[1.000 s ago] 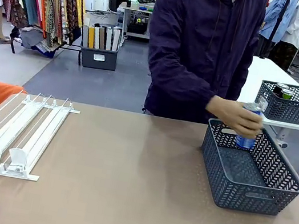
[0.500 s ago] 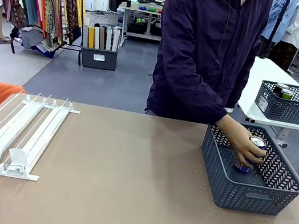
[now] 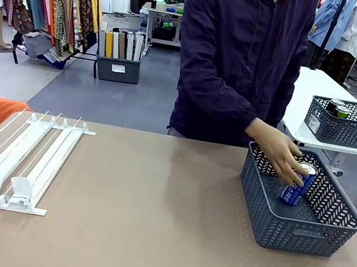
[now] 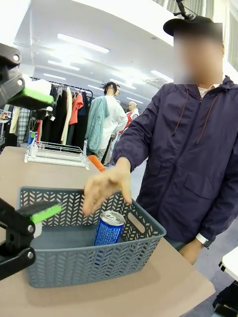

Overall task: Retrieve and store the cans from the dispenser.
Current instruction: Pick up one can from the Automatic Can Dispenser and place it in the middle of the table.

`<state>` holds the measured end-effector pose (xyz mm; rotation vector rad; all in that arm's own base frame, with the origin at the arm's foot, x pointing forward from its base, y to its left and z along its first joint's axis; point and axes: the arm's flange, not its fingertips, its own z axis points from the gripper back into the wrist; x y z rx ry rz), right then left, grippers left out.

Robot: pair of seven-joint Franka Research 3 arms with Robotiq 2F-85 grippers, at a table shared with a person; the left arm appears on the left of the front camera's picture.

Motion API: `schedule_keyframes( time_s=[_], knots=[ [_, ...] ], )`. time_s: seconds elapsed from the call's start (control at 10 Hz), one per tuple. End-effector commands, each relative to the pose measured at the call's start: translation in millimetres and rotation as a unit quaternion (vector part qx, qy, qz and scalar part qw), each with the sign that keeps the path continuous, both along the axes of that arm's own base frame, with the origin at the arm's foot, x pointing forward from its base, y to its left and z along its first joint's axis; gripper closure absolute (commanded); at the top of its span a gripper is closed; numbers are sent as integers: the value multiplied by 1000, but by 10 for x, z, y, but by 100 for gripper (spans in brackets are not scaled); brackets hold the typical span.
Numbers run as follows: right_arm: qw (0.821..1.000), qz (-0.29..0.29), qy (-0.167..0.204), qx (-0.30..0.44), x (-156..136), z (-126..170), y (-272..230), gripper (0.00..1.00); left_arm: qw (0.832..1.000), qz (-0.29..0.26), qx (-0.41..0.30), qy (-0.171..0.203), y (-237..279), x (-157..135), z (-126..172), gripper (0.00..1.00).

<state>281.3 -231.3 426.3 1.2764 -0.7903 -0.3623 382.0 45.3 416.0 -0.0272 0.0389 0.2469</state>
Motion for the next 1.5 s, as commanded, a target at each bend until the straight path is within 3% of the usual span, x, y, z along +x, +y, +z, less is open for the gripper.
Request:
schedule_keyframes(
  time_s=[0.0,0.1,0.3,0.4,0.5,0.7,0.8,0.9,1.0,1.4],
  knots=[
    [1000,-3,-2,9,17,48,-2,0,1000,-2,-14,-13,9,45,65,100],
    [1000,-3,-2,9,17,48,-2,0,1000,-11,-17,-24,11,8,166,100],
    [1000,-3,-2,9,17,48,-2,0,998,3,-12,-63,28,-78,691,100],
    [1000,-3,-2,9,17,48,-2,0,998,-7,-9,-55,23,-186,1020,100],
    [1000,-3,-2,9,17,48,-2,0,996,-51,-20,-67,12,-313,1348,100],
    [1000,-3,-2,9,17,48,-2,0,990,-54,-28,-130,46,-498,1820,100],
    [1000,-3,-2,9,17,48,-2,0,987,-42,-44,-150,87,-565,1925,100],
    [1000,-3,-2,9,17,48,-2,0,986,-41,-70,-145,161,-609,1939,100],
    [1000,-3,-2,9,17,48,-2,0,990,-45,-15,-132,22,-586,1959,100],
    [1000,-3,-2,9,17,48,-2,0,990,-45,-15,-132,22,-586,1959,100]
  ],
)
